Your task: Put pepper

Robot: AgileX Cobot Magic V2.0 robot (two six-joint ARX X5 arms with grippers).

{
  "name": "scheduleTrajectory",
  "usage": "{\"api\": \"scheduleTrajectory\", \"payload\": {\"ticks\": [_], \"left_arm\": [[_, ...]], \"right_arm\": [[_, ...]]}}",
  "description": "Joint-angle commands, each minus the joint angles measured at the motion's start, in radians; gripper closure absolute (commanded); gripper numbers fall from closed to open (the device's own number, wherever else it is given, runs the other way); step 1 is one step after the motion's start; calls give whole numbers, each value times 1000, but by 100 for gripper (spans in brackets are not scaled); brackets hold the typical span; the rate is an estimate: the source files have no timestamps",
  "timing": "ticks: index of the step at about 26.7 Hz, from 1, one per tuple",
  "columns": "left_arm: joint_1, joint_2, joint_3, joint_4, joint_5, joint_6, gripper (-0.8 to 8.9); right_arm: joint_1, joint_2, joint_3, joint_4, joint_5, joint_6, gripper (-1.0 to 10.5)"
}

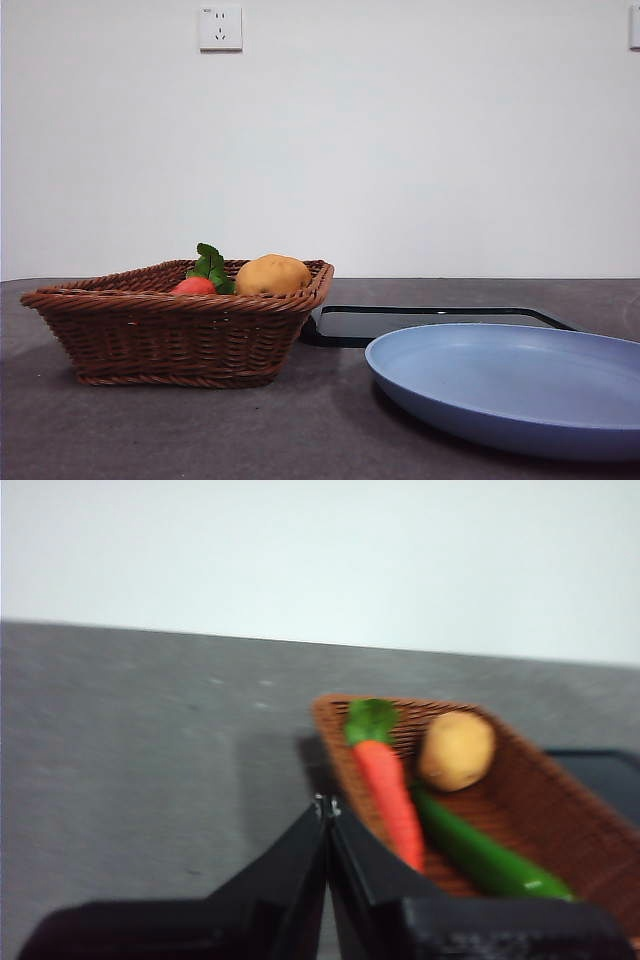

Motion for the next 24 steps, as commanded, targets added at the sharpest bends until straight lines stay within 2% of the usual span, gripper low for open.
{"api": "scheduleTrajectory", "payload": {"ticks": [1, 4, 8, 12, 16, 24], "left_arm": [[4, -2, 3, 16, 34, -209, 807], [4, -1, 34, 15, 73, -264, 807], [4, 20, 129, -34, 76, -274, 807], [4, 99, 255, -108, 90, -267, 807], [4, 216, 386, -181, 168, -197, 807], [2, 431, 633, -438, 325, 19, 807]], "right_arm": [[2, -4, 7, 48, -1, 163, 941], [2, 0, 44, 49, 1, 217, 941], [2, 41, 128, 48, 3, 211, 942], [2, 133, 242, 40, 0, 173, 942], [2, 259, 401, -72, -2, 81, 942], [12, 527, 752, -479, -5, -194, 941]]}}
